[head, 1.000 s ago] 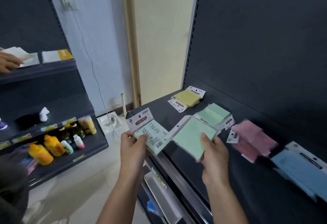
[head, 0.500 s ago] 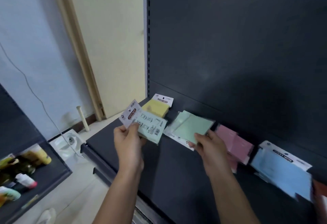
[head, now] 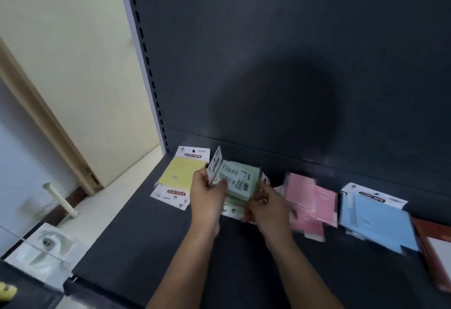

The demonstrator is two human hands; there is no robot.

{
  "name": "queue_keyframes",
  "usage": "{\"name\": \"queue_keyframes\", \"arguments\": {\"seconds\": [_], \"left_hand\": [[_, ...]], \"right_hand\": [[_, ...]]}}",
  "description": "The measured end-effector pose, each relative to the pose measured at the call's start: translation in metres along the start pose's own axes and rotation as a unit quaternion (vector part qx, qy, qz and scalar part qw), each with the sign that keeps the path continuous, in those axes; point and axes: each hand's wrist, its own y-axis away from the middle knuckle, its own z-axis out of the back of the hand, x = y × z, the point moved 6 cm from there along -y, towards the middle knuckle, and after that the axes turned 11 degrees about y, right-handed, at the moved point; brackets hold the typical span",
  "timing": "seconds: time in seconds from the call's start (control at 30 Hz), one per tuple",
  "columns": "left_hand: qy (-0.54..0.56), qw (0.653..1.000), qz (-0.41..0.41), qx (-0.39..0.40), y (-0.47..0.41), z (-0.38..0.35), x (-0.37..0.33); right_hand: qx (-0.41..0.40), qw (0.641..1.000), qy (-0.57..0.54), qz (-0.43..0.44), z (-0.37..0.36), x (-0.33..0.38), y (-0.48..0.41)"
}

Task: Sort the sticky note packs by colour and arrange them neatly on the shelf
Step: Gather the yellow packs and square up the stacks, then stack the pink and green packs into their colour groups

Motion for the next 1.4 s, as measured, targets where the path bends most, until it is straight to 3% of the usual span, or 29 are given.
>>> {"name": "queue_keyframes", "arguments": {"seconds": [0.13,0.27,0.53,0.7,0.77,0.87,0.93,1.17,1.4], "left_hand": [[-0.215,0.971,-0.101,0.031,-0.014,-0.003,0.000],[-0.302,0.935,-0.166,0.084,-0.016,-0.013,0.005],[-0.371,0.873,-0.306,0.082,0.012,-0.021,-0.015],[-0.370,0.836,-0.340,0.221,0.049,-0.056,-0.007],[-0.388,0.792,-0.340,0.326,0.073,-0.079,0.007],[-0.426,0.681,-0.371,0.466,0.127,-0.112,0.030],[-0.433,0.644,-0.367,0.513,0.163,-0.131,0.045],[-0.426,0.593,-0.358,0.582,0.311,-0.201,0.097],[-0.384,0.573,-0.328,0.646,0.461,-0.248,0.151]], "right_hand": [[-0.033,0.994,0.100,0.007,0.004,0.001,0.001],[-0.062,0.967,0.246,0.032,0.003,0.002,0.005],[-0.091,0.964,0.245,0.046,0.018,0.008,0.041],[-0.162,0.957,0.227,0.082,0.060,0.014,0.071],[-0.203,0.941,0.259,0.085,0.085,0.010,0.086],[-0.259,0.894,0.360,0.066,0.133,-0.008,0.114],[-0.297,0.863,0.406,0.039,0.169,-0.025,0.140],[-0.412,0.790,0.444,-0.095,0.303,-0.086,0.276],[-0.521,0.737,0.389,-0.185,0.412,-0.139,0.419]]}}
